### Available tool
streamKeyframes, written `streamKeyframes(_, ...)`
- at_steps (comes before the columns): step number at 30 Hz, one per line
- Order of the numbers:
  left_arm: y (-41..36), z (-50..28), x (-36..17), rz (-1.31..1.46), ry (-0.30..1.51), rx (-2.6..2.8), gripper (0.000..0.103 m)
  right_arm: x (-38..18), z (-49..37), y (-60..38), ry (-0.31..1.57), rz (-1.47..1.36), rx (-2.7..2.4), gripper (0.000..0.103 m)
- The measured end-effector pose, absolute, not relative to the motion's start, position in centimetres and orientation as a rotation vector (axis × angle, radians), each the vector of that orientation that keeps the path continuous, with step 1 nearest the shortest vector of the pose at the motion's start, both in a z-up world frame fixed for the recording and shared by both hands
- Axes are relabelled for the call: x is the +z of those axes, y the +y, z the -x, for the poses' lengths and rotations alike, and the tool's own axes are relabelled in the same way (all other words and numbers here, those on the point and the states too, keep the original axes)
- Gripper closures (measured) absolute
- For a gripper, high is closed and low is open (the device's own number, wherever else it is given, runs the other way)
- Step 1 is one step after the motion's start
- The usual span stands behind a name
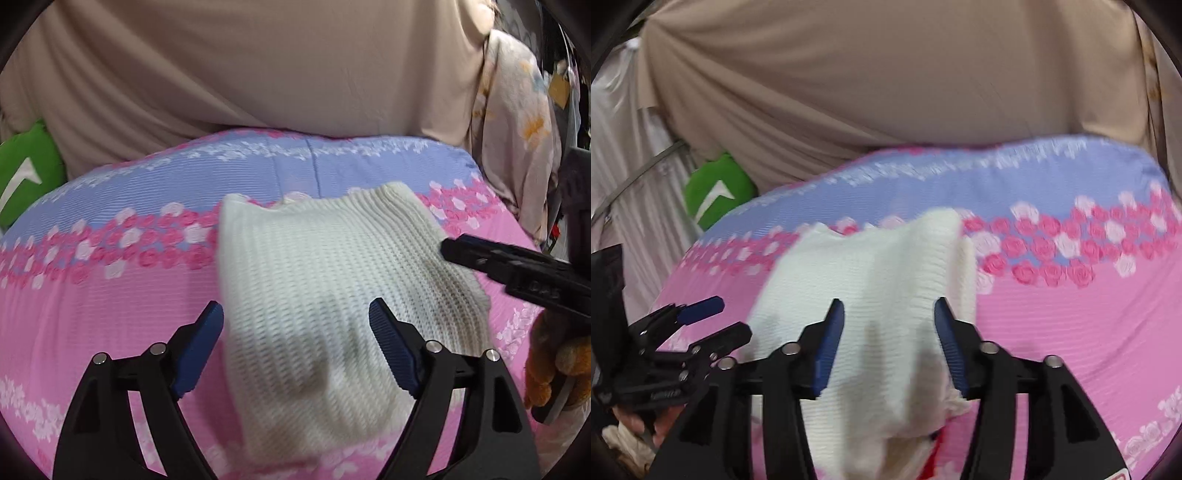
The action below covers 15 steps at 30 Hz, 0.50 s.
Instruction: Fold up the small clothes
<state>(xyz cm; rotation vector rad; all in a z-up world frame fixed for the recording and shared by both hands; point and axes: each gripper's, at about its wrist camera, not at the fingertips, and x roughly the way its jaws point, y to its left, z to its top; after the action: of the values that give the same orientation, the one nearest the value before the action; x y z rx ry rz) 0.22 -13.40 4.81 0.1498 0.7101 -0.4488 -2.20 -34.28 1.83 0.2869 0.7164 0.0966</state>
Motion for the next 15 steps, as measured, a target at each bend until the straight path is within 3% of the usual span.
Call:
streamKeyframes(1, -14.4, -0.9, 4.0, -0.163, 0.732, -0.440, 0.024, 0.6, 1.1, -34.4, 0.760, -0.291, 0.100, 0.079)
streamKeyframes(4, -15.6, -1.7, 2.8, -0.179, 0.747, -0.402, 0.024, 1.5, 1.9, -34.2, 0.680, -0.318, 0.138, 0.084)
streamKeyframes(6, -15.8, -1.7, 2.6, -0.193, 0.734, -0.387, 0.024, 2.2, 2.5, -34.6, 0.631, -0.342, 0.146, 0.085)
streamKeyframes(9, -16.0, -1.9, 2.3, -0.203, 0.732, -0.379, 0.023, -1.4, 0.0, -34.9, 0.754, -0.344, 0.095, 0.083)
streamKeyframes(12, -16.4, -2.1, 2.0, -0.216, 0.726, -0.362, 0.020, -1.1, 0.8, -34.9, 0.716, -0.355, 0.107, 0.082)
streamKeyframes(15, -16.6, -2.1, 1.9, -0.227, 0.718, -0.350, 0.019, 0.4, 2.5, -34.8, 0.662, -0.371, 0.094, 0.072)
